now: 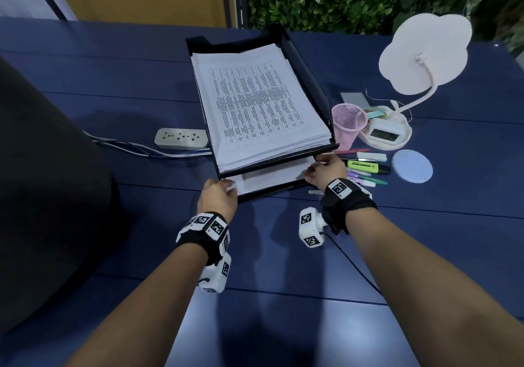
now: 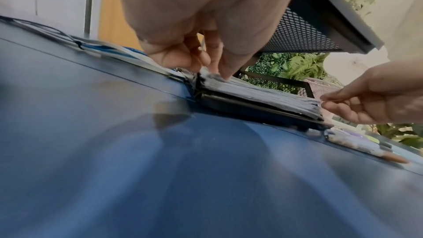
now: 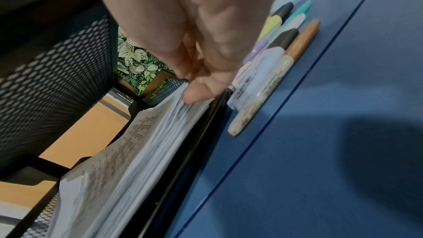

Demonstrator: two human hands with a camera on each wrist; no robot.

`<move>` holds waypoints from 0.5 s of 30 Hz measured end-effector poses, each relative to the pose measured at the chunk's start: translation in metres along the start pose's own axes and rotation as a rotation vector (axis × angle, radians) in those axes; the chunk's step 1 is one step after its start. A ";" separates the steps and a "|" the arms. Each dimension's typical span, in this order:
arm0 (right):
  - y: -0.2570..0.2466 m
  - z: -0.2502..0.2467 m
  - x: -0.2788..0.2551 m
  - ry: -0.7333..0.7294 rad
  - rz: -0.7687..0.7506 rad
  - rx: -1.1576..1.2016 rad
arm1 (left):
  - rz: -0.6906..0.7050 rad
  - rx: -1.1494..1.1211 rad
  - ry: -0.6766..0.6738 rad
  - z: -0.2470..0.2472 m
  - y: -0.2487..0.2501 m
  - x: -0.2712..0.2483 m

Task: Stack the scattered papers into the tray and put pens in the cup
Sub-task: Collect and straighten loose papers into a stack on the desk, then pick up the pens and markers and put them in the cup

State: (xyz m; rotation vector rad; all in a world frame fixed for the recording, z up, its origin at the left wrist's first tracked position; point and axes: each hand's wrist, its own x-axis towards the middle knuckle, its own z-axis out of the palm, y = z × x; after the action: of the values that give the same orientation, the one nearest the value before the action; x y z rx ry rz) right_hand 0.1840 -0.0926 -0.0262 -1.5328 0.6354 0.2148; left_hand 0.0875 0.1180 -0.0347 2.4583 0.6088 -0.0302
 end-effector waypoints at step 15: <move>0.026 -0.087 -0.006 0.089 -0.370 -1.189 | 0.471 0.320 -0.579 0.042 0.024 -0.049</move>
State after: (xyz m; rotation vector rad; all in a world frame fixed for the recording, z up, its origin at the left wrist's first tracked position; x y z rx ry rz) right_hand 0.1441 -0.1732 -0.0376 -2.7776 0.2437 0.2550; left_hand 0.0591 0.0573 -0.0487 2.6481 -0.2455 -0.6664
